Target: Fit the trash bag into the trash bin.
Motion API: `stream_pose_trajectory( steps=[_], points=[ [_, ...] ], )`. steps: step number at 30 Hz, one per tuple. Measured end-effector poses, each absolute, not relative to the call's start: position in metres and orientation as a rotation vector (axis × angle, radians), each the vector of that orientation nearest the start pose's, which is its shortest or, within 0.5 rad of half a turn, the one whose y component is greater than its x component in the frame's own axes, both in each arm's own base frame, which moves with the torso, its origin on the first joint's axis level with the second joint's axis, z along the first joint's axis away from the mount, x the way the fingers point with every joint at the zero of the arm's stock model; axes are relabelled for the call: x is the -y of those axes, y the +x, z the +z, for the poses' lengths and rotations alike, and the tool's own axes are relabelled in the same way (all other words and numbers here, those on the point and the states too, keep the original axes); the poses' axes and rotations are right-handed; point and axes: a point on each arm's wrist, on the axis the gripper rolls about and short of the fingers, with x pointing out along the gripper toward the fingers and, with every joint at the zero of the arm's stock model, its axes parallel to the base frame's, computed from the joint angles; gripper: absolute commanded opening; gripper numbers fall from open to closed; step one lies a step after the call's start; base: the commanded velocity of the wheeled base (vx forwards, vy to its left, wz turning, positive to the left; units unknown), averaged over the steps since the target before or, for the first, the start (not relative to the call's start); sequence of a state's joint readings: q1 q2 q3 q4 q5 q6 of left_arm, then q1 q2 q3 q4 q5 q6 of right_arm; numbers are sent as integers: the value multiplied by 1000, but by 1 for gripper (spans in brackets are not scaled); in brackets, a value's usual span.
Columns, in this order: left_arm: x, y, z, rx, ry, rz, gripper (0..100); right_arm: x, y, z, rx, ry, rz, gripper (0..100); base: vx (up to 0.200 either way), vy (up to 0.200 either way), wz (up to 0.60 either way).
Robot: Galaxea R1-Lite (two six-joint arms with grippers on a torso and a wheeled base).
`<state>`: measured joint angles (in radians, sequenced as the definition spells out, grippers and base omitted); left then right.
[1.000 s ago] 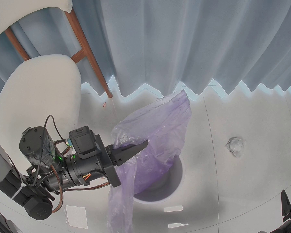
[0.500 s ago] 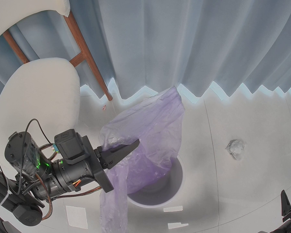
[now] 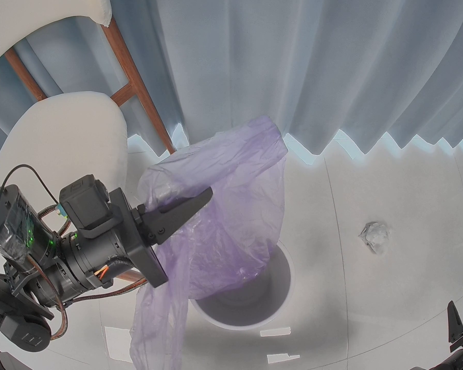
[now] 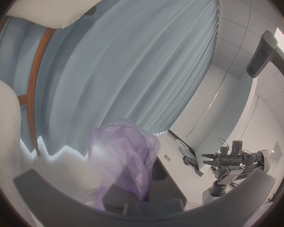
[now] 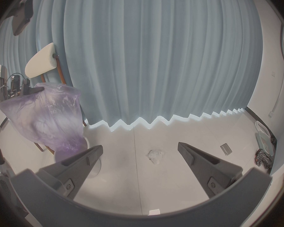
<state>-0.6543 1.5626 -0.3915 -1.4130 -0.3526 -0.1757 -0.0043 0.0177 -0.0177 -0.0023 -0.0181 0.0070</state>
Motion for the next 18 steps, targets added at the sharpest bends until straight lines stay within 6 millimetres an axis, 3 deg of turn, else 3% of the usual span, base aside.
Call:
stream_pose_trajectory(
  steps=[5,10,18],
  points=[
    [151,179,198,191,-179,-1002,0,1,-23,85,43,14,-33,100,0,0,0],
    [155,176,196,187,-178,-1006,0,1,-25,103,163,40,-29,100,0,0,0],
    [162,173,185,142,-175,-1007,0,2,-14,120,61,170,87,100,0,0,0]
  ],
)
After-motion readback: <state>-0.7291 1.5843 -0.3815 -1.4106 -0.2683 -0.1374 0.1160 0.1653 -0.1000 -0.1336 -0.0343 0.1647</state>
